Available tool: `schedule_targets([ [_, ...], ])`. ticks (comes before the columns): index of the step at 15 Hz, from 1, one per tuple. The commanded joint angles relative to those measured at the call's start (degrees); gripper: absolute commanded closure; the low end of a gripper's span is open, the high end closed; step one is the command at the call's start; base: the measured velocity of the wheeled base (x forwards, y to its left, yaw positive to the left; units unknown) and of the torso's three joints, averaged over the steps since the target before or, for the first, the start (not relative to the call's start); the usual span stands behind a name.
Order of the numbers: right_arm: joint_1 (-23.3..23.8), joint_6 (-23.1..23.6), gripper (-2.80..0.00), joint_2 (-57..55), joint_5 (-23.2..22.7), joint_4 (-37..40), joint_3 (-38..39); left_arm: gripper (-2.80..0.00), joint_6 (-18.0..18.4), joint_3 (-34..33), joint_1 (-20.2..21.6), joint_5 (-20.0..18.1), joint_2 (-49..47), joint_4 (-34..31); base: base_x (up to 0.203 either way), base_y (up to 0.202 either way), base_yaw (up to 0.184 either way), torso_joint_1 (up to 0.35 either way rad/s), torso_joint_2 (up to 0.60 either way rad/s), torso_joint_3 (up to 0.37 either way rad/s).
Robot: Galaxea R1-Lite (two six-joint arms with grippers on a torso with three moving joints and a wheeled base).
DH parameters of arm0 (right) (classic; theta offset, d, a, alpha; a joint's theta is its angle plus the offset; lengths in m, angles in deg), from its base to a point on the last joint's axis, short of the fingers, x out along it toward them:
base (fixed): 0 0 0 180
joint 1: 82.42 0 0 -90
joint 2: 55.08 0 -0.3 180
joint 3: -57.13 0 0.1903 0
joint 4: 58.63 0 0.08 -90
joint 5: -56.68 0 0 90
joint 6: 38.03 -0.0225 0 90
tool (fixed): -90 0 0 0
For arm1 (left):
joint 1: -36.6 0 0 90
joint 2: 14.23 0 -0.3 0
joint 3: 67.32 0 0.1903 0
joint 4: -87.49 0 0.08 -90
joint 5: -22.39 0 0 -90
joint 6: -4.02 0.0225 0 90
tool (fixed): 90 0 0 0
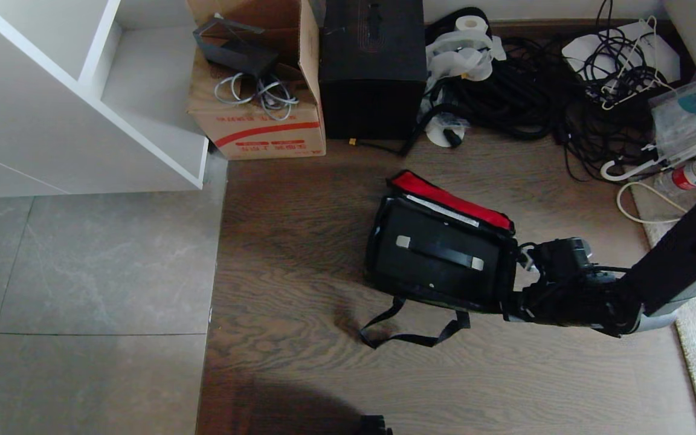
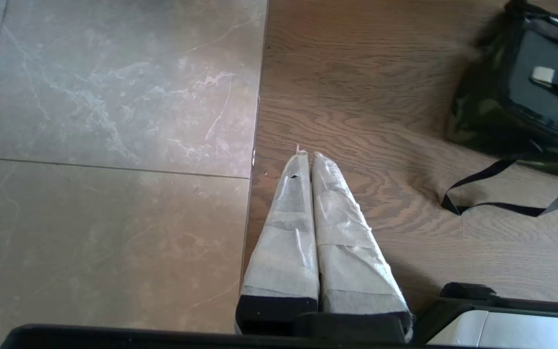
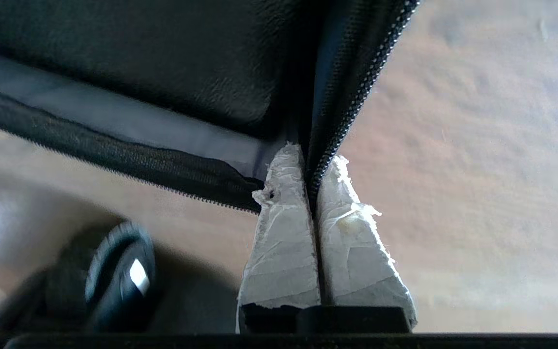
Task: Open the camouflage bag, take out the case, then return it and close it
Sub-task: Grip the handle
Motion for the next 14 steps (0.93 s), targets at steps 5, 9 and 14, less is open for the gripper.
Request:
schedule_targets([
  [5,0.1,-0.6,0.00,4.2,-1.7,4.7,3.7,0.00,0.0,-0.5,0.0,0.0,0.0,0.0,0.000,0.000,0.000,0.000,0.00,0.000],
  [9,0.1,-0.1,-2.80,3.8,-2.0,3.6,3.9,0.00,0.0,-0.5,0.0,0.0,0.0,0.0,0.000,0.000,0.000,0.000,0.00,0.000],
  [14,-0.3,-0.2,-2.80,10.2,-10.3,3.2,4.0,0.00,0.0,-0.5,-0.1,0.0,0.0,0.0,0.000,0.000,0.000,0.000,0.00,0.000],
])
